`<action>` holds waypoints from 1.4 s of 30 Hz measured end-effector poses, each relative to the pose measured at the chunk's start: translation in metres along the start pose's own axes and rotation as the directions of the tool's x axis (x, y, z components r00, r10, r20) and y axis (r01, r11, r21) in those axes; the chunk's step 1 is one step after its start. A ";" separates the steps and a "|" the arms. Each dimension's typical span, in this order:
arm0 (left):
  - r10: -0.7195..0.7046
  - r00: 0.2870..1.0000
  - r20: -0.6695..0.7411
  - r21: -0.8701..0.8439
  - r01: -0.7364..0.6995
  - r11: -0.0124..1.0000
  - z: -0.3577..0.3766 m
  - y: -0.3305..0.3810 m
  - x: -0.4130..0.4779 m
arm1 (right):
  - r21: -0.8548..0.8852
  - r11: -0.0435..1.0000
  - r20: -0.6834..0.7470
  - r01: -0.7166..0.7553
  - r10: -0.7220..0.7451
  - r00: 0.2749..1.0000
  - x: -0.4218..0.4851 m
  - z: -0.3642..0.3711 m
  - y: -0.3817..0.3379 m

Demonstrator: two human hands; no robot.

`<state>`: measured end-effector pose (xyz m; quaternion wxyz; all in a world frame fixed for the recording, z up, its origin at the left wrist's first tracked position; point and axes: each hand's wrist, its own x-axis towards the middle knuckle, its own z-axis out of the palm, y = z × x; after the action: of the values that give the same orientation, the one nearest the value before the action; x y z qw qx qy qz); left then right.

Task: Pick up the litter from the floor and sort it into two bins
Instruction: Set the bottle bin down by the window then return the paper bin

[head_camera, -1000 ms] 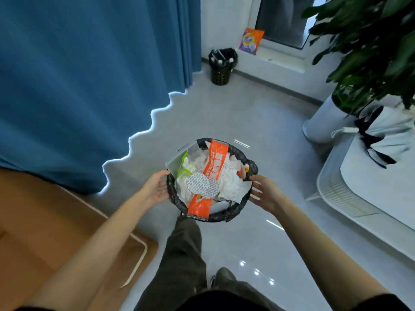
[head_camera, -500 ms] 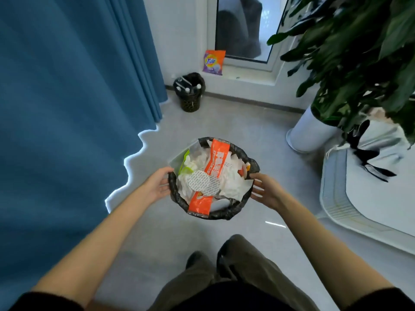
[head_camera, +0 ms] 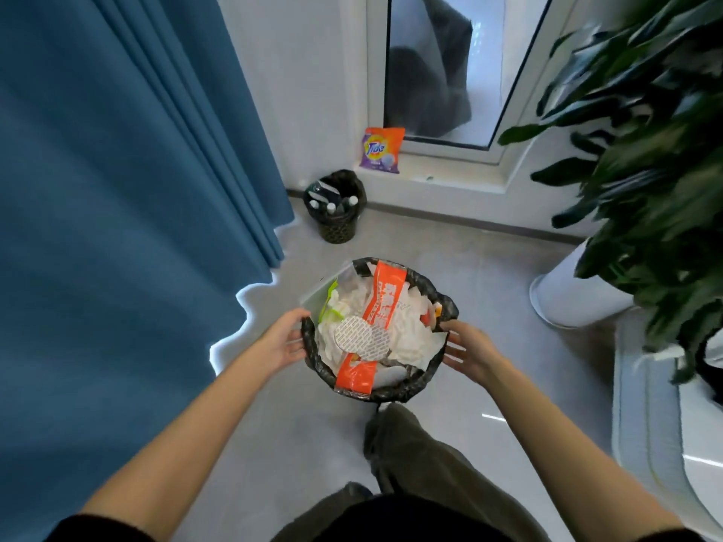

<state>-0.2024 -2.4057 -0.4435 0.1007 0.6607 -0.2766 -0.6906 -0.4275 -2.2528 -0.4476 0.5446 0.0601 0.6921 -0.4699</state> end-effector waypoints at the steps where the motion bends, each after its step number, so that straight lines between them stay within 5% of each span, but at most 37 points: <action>1: -0.002 1.000 -0.008 0.007 0.002 1.000 0.006 0.014 0.007 | -0.003 1.000 -0.007 -0.007 0.007 1.000 0.010 0.004 -0.014; 17: -0.043 0.992 0.121 0.135 0.026 0.991 0.121 0.267 0.189 | 0.044 0.998 -0.165 -0.039 0.045 0.985 0.213 0.058 -0.243; 26: -0.152 0.965 0.216 0.254 0.095 0.962 0.191 0.410 0.304 | 0.163 0.972 -0.254 -0.166 0.204 0.945 0.321 0.088 -0.345; 31: -0.218 0.952 0.215 0.239 0.165 0.957 0.230 0.449 0.359 | 0.172 0.963 -0.273 -0.208 0.249 0.929 0.387 0.092 -0.382; 42: -0.249 0.968 -0.019 0.139 0.249 0.958 0.299 0.439 0.528 | 0.161 0.939 -0.228 -0.305 0.336 0.914 0.591 0.081 -0.397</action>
<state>-0.6475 -2.9604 -0.6779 -0.0337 0.6962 -0.2391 -0.6760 -0.8436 -2.7827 -0.6915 0.5173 0.2653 0.7062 -0.4040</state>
